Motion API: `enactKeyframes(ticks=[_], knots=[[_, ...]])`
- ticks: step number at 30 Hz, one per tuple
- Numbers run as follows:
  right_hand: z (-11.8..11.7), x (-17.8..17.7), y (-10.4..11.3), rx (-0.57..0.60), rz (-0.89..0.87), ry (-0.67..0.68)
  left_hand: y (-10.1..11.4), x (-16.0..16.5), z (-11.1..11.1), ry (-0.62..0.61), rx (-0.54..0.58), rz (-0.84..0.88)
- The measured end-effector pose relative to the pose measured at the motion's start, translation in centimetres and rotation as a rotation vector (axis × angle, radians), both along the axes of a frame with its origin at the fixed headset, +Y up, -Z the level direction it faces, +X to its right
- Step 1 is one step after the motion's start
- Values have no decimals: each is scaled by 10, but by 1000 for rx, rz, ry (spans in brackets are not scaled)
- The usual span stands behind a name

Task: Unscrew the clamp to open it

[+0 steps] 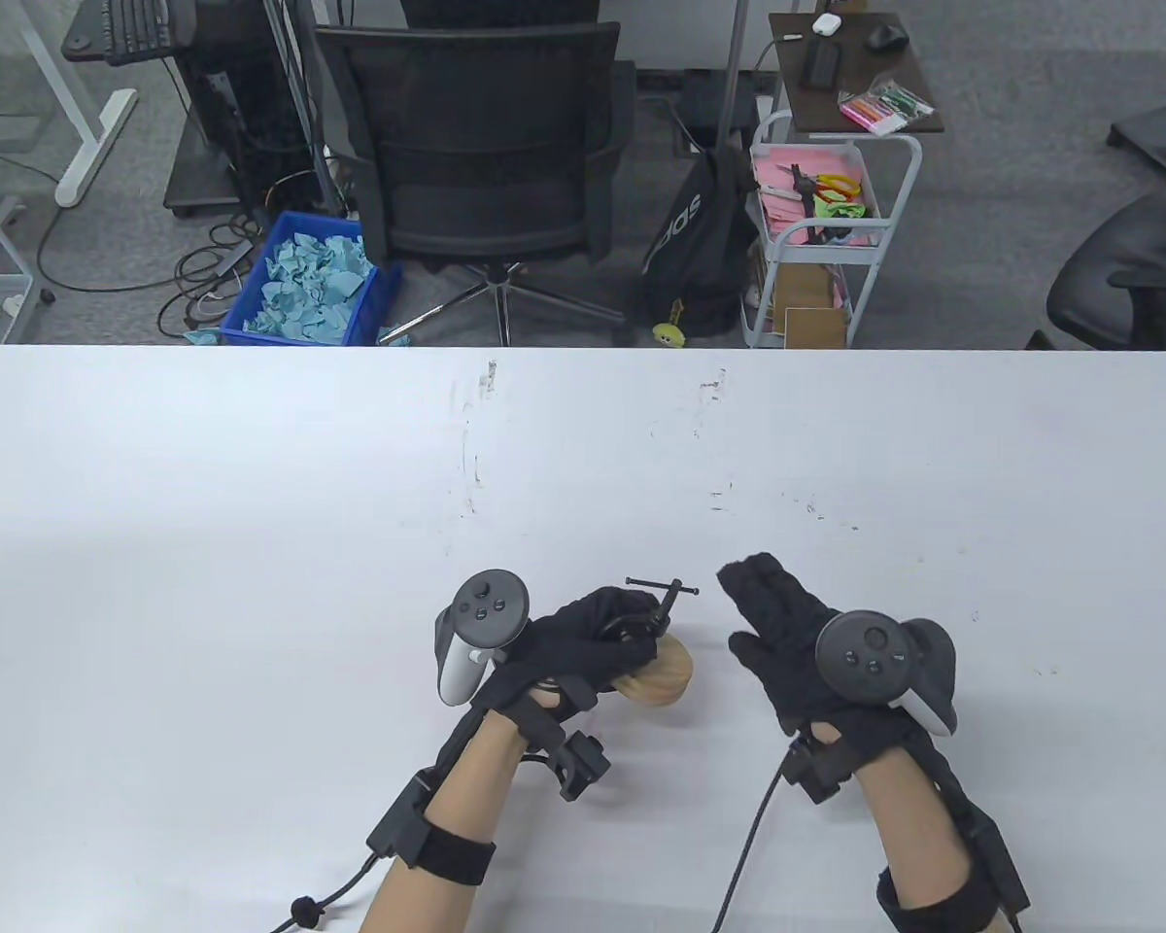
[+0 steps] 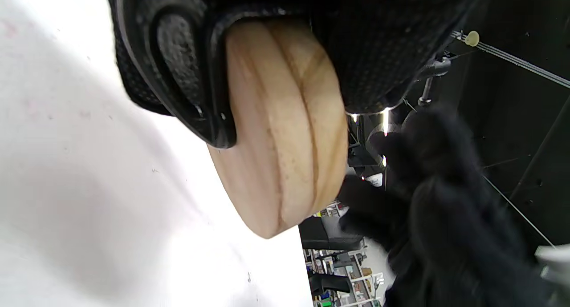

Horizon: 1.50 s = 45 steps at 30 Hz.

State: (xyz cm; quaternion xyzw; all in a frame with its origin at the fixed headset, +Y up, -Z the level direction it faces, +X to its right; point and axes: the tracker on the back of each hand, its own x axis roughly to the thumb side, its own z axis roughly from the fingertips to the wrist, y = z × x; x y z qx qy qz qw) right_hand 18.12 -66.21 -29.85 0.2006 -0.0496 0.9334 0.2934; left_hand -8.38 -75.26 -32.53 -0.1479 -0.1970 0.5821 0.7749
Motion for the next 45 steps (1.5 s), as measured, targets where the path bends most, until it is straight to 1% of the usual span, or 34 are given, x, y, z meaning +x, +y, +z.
enactKeyframes(ticks=[3, 5, 6, 7, 8, 9, 10, 11, 12, 15, 17, 19, 21, 23, 25, 27, 30, 34, 36, 38, 41, 42, 43, 44, 45], knots=[[-15, -22, 13, -52, -27, 84, 2, 2, 2, 6, 21, -20], [-20, -35, 14, -88, -57, 117, 4, 4, 3, 7, 41, -20], [-20, -37, 13, -81, -66, 121, 5, 4, 5, 27, 55, -21], [-22, -40, 12, -74, -76, 116, 8, 4, 7, 107, 114, -47], [-23, -41, 12, -69, -85, 93, 9, 4, 7, 153, 169, -76], [-22, -41, 13, -57, -86, 95, 8, 3, 6, 155, 194, -111], [-20, -41, 14, -25, -90, 114, 6, 2, 6, 152, 190, -110], [-20, -41, 14, -5, -107, 120, 4, 2, 6, 153, 179, -90], [-18, -41, 16, 6, -126, 135, 3, 3, 6, 127, 152, -65], [-15, -42, 21, 37, -168, 150, -1, 4, 5, 82, 144, -86], [-15, -42, 19, 54, -159, 130, -3, 6, 4, 41, 66, 3], [-17, -41, 16, 45, -202, 138, -6, 5, 3, 34, 32, 59], [-18, -41, 14, 29, -213, 134, -6, 4, 2, 35, 18, 56], [-18, -40, 15, 4, -176, 136, -7, 3, 1, 9, -17, 48], [-16, -43, 16, -34, -113, 172, -6, 3, 0, -13, -26, 4], [-14, -46, 17, -19, -70, 181, -6, 1, -1, -28, -15, -42], [-12, -49, 19, 11, -47, 189, -9, 2, -1, -51, -61, -2], [-9, -50, 21, 36, 8, 207, -14, 4, -2, -97, -91, 6], [-7, -50, 24, 49, -60, 233, -16, 7, -2, -183, -171, 116], [-6, -50, 26, 28, -69, 247, -15, 8, -2, -182, -171, 124], [-4, -51, 27, 35, -38, 235, -14, 6, -3, -165, -158, 104], [-3, -51, 25, 92, -65, 217, -14, 6, -3, -172, -169, 137], [-5, -52, 25, 106, -103, 229, -14, 5, -3, -169, -189, 150], [-5, -52, 24, 71, -104, 231, -14, 5, -2, -148, -176, 146], [-5, -52, 24, 70, -97, 224, -13, 5, -2, -131, -159, 126]])
